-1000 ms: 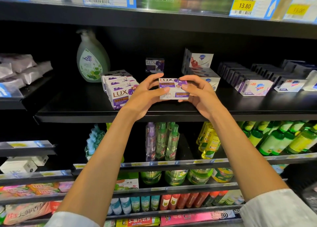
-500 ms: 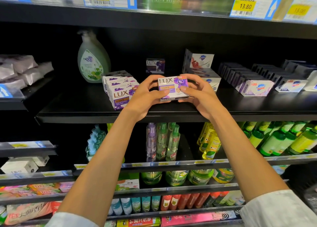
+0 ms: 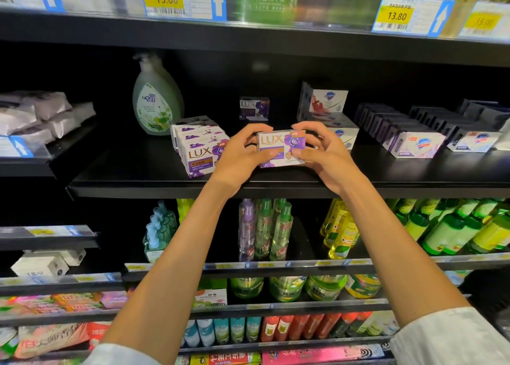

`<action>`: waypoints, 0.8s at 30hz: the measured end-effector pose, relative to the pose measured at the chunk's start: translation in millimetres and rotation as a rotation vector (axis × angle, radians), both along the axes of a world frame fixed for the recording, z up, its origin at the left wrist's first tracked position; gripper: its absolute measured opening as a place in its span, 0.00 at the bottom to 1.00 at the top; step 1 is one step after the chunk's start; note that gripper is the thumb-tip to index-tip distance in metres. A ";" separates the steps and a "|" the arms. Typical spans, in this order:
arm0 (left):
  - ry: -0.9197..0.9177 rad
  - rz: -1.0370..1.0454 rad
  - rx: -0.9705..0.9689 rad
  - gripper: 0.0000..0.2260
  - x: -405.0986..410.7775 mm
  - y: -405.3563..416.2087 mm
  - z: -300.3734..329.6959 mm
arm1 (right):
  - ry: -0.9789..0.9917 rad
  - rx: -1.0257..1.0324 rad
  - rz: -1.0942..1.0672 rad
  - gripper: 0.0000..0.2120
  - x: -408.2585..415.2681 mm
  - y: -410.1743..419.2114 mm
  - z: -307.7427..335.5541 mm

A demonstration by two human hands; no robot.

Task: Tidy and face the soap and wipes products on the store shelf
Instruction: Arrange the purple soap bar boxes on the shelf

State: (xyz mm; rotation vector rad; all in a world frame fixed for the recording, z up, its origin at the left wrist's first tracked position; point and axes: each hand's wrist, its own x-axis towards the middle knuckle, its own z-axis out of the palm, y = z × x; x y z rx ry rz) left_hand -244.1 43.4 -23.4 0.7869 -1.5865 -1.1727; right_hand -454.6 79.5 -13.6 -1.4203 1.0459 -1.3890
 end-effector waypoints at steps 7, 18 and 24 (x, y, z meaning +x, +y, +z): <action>0.035 0.158 -0.100 0.20 9.8 18.2 5.7 | -0.010 -0.005 -0.008 0.15 -4.7 -8.5 -4.4; -0.060 0.420 -0.335 0.20 99.2 19.7 47.1 | 0.873 -0.112 -0.109 0.17 6.8 -20.9 -17.7; -0.174 0.478 -0.273 0.20 124.8 -16.3 46.7 | 0.944 -0.117 -0.084 0.18 7.9 -21.6 -19.8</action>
